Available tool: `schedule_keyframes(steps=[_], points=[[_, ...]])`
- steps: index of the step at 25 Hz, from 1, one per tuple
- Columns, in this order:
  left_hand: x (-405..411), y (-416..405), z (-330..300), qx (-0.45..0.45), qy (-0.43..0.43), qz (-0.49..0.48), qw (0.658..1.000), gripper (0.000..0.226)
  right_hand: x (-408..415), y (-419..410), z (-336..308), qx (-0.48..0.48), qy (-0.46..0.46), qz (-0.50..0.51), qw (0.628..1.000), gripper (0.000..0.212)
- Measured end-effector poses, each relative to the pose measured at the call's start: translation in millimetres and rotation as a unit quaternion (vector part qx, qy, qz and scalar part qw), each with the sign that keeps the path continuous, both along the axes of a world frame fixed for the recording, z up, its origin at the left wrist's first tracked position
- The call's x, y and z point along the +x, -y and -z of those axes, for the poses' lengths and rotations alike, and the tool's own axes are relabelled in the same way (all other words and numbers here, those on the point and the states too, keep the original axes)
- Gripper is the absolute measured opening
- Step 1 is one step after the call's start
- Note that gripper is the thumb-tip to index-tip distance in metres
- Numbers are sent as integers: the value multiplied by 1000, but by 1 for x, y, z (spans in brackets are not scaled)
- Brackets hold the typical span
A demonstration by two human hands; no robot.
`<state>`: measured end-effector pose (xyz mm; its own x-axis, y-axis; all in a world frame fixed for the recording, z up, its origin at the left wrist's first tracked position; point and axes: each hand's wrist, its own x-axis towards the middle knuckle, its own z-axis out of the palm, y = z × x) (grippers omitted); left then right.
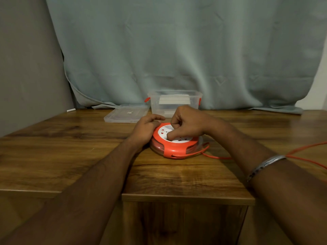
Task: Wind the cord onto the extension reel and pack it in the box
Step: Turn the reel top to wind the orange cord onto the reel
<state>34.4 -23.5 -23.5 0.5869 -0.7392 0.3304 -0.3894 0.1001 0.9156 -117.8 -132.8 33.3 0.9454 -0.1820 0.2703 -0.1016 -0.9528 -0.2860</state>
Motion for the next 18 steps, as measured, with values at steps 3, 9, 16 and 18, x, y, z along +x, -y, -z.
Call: schedule_keyframes(steps=[3, 9, 16, 18], points=[[2, 0, 0, 2, -3, 0, 1000, 29, 1, 1, 1, 9, 4, -21, 1000, 46], [4, 0, 1, 8, -9, 3, 1000, 27, -8, 17, -10, 79, 27, -53, 995, 26], [3, -1, 1, 10, 4, 9, 1000, 28, -11, 26, -11, 161, -83, -71, 981, 64], [2, -2, 0, 5, 4, 15, 1000, 30, -12, 28, -13, 167, -79, -63, 981, 69]])
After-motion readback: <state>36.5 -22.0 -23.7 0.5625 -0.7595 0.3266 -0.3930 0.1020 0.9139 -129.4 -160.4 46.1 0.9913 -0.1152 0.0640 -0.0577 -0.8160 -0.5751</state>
